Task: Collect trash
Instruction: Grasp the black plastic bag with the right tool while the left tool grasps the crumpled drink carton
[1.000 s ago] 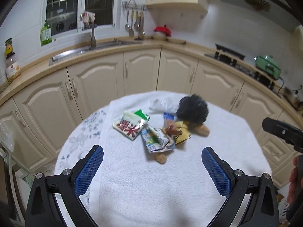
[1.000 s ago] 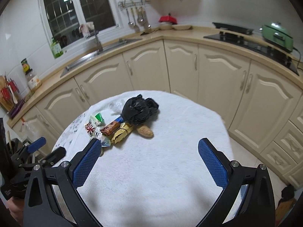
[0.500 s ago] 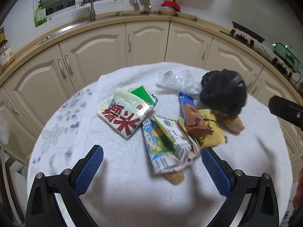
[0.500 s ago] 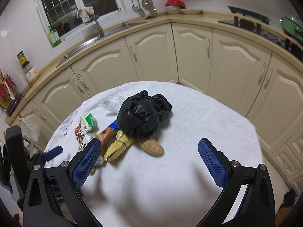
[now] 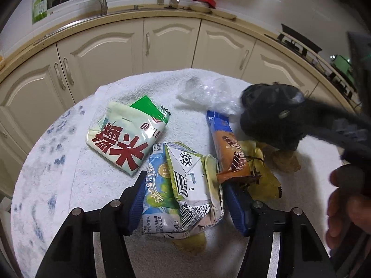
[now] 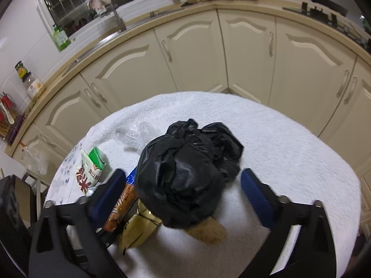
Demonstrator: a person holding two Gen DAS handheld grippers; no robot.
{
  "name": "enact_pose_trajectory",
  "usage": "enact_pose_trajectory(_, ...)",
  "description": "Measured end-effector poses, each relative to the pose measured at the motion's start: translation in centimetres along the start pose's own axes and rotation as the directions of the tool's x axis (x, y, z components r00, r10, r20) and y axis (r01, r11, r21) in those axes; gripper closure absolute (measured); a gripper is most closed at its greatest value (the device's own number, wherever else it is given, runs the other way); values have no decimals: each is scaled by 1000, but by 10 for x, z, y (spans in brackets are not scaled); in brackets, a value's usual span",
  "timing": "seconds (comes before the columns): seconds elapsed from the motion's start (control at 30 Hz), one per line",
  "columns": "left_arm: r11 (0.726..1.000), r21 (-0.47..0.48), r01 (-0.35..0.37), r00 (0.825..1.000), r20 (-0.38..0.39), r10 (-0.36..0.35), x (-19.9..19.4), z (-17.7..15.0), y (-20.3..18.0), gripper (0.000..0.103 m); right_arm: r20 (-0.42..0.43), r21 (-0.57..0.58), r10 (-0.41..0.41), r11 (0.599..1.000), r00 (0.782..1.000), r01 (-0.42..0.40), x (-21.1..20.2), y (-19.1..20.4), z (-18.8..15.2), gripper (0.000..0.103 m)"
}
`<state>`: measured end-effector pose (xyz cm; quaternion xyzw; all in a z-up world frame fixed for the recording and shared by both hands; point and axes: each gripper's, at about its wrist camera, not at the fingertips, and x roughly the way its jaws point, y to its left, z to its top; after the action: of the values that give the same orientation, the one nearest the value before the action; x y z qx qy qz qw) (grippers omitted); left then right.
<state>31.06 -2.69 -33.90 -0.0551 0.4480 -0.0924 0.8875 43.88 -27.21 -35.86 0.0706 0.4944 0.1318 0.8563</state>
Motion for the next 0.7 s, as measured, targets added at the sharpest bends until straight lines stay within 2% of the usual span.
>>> enact_pose_trajectory(0.03, 1000, -5, 8, 1000, 0, -8, 1, 1, 1, 46, -4, -6, 0, 1000, 1000, 0, 4, 0, -1, 15)
enact_pose_trajectory(0.1, 1000, -7, 20, 1000, -2, -20, 3, 4, 6, 46, -16, 2, 34, 999, 999, -34, 6, -3, -4, 28)
enact_pose_trajectory(0.13, 1000, -8, 25, 1000, -2, -25, 4, 5, 8, 46, -21, -6, 31, 1000, 999, -31, 6, -3, -4, 39)
enact_pose_trajectory(0.17, 1000, -7, 26, 1000, -1, -26, 2, 4, 9, 46, -20, -19, 16, 1000, 1000, -17, 6, -3, -8, 39)
enact_pose_trajectory(0.3, 999, -6, 31, 999, 10, -31, -1, 4, 13, 47, 13, 0, 43, 999, 999, -43, -5, -10, -14, 39)
enact_pose_trajectory(0.33, 999, -6, 35, 999, 12, -35, -6, 0, 11, 73, 17, 0, 46, 999, 999, -46, -7, -10, -14, 39)
enact_pose_trajectory(0.37, 999, -3, 49, 999, 3, -49, -9, -2, 11, 80, 28, -1, 52, 999, 998, -52, -12, -11, -15, 39)
enact_pose_trajectory(0.4, 999, 2, 42, 999, 6, -42, -9, 0, 11, 81, 34, -3, 53, 999, 998, -53, -15, -10, -16, 39)
enact_pose_trajectory(0.6, 999, -1, 36, 999, 4, -36, -20, -13, 18, 81, 63, -18, 59, 998, 996, -58, -39, -7, -26, 39)
enact_pose_trajectory(0.67, 999, -2, 47, 999, -6, -47, -22, -14, 20, 75, 66, -19, 58, 998, 996, -57, -46, -6, -31, 39)
enact_pose_trajectory(0.7, 999, -4, 42, 999, -5, -42, -25, -17, 19, 60, 67, -20, 57, 998, 996, -56, -47, -5, -33, 39)
